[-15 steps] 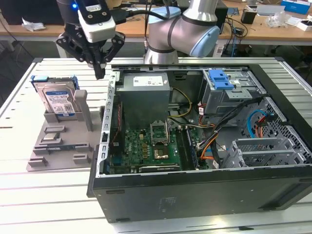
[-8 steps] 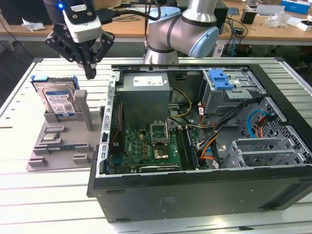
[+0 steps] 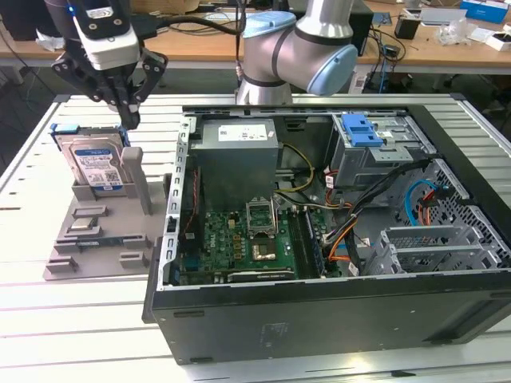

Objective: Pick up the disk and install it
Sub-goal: 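Reach for the disk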

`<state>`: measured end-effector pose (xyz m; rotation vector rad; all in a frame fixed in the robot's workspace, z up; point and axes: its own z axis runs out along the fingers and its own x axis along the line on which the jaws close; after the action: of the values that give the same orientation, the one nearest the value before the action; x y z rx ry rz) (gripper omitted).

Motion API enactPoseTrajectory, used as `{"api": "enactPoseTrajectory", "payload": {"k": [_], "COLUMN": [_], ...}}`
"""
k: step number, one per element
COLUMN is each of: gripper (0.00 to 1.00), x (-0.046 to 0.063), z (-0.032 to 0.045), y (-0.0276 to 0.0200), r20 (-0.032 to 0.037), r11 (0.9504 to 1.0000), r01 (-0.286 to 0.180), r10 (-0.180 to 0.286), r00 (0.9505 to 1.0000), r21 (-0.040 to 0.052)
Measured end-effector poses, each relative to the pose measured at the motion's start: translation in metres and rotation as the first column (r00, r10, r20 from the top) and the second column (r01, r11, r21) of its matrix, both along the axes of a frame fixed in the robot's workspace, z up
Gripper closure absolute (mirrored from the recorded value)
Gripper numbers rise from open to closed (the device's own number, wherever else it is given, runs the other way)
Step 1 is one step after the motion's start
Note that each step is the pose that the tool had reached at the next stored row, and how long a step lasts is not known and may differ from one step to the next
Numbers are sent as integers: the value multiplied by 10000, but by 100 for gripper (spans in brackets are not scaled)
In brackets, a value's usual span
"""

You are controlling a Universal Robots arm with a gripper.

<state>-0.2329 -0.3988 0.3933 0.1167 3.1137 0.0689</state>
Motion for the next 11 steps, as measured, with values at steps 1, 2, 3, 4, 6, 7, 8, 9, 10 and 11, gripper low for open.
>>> {"api": "enactPoseTrajectory", "payload": {"k": [1,2,3,4,6,7,8,9,10,11], "gripper": [89,89,89,89,89,89,89,89,89,89], "x": [-21,-38,-73,-103,-169,-190,-217,-238,-257,-292], "z": [0,0,0,0,0,0,0,0,-1,-1], "y": [0,0,0,0,0,0,0,0,3,17], "r20": [0,0,0,0,0,0,0,0,0,1], "r11": [10000,10000,10000,10000,10000,10000,10000,10000,10000,10000], "r01": [0,0,0,-1,-1,-1,0,-1,0,-1], "r10": [0,0,0,1,1,1,0,1,0,1], "r00": [10000,10000,10000,10000,10000,10000,10000,10000,10000,10000], "r21": [0,0,-1,0,0,-1,0,0,0,0]}}
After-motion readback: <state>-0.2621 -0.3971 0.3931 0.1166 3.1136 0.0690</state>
